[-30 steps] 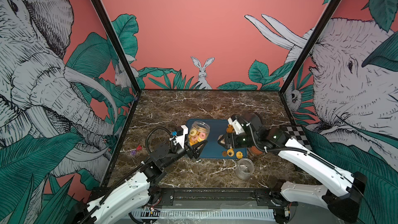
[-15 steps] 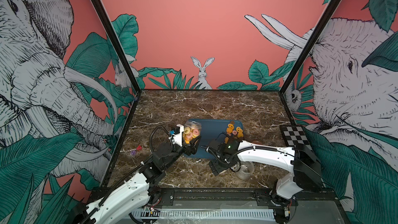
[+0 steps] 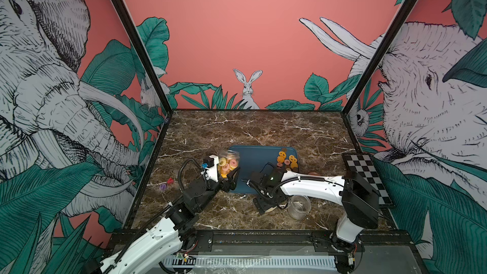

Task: Pour the cookies out of the jar
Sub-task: Place the lid at the center of the board.

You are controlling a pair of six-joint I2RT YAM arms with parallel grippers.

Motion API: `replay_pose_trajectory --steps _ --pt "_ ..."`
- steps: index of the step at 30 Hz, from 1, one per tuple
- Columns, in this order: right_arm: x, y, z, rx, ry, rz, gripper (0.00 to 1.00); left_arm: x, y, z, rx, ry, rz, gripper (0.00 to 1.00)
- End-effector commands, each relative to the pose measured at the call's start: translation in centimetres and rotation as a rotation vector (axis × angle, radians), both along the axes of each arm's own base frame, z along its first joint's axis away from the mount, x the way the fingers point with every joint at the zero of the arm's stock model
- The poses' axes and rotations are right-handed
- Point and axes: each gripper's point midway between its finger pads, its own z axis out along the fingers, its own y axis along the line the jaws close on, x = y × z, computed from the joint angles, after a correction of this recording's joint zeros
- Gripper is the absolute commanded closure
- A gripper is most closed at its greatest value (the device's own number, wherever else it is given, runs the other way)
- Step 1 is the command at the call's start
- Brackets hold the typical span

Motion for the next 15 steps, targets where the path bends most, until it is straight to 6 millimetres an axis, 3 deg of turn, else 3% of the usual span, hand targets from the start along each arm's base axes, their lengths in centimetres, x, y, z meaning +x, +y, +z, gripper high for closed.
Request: replay_pose_trajectory --steps 1,8,10,15 --pt "0.1 -0.5 0.1 -0.031 -0.003 -0.001 0.09 0.0 0.4 4.1 -0.090 -0.108 0.017 1.00" --pt "0.0 -0.3 0.0 -0.023 0.006 0.003 0.07 0.0 0.6 3.8 -0.078 -0.106 0.024 1.00" --pt "0.0 -0.3 0.1 -0.023 0.007 0.006 0.01 0.1 0.6 3.7 -0.078 -0.104 0.028 1.00" --pt "0.2 -0.2 1.4 0.004 -0.024 0.011 0.01 0.2 0.5 3.6 -0.065 -0.100 0.026 1.00"
